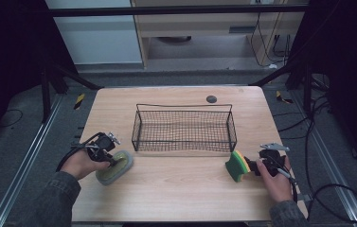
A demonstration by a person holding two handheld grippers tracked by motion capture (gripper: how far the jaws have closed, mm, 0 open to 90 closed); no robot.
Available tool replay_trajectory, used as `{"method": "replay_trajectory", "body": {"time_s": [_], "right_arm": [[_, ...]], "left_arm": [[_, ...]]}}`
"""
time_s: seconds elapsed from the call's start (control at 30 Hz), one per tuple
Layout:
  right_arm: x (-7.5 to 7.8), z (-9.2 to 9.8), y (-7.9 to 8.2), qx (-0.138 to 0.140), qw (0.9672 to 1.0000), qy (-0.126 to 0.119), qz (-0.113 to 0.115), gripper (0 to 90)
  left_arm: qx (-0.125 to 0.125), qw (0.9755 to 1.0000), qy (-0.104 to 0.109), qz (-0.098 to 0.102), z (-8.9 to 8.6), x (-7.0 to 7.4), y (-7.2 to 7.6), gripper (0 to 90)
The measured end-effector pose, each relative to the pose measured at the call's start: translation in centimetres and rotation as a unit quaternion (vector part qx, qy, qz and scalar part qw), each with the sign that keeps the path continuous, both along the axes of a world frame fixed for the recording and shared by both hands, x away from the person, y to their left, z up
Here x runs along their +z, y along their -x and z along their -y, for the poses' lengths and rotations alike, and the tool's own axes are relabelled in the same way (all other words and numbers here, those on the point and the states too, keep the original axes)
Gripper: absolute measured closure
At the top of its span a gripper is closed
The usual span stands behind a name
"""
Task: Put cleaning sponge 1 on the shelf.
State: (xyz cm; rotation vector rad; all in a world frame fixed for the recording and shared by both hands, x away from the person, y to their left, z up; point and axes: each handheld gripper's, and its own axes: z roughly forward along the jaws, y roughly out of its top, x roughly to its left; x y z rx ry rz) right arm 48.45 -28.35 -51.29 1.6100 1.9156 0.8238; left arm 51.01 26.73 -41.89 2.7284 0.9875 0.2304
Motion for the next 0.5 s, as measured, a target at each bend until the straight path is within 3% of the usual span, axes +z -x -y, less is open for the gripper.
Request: {"method": "replay_trajectory", "body": {"time_s": [0.17, 0.33, 0.5], "right_arm": [[0.0, 0.0, 0.0, 0.001, 1.0000, 0.000, 0.000, 0.5], [0.0, 0.0, 0.0, 0.001, 1.0000, 0.000, 0.000, 0.4], [0.0, 0.0, -0.1, 0.004, 1.0000, 0.000, -0.002, 0.4]], "left_arm": [[-0.007, 0.9991, 0.015, 0.040, -0.8, 1.5, 1.2, 70.4], [-0.015, 0.9966, 0.014, 0.080, -1.3, 2.9, 2.3, 70.3], [-0.031, 0.9947, 0.020, 0.096, -1.4, 3.7, 2.6, 70.4]]}}
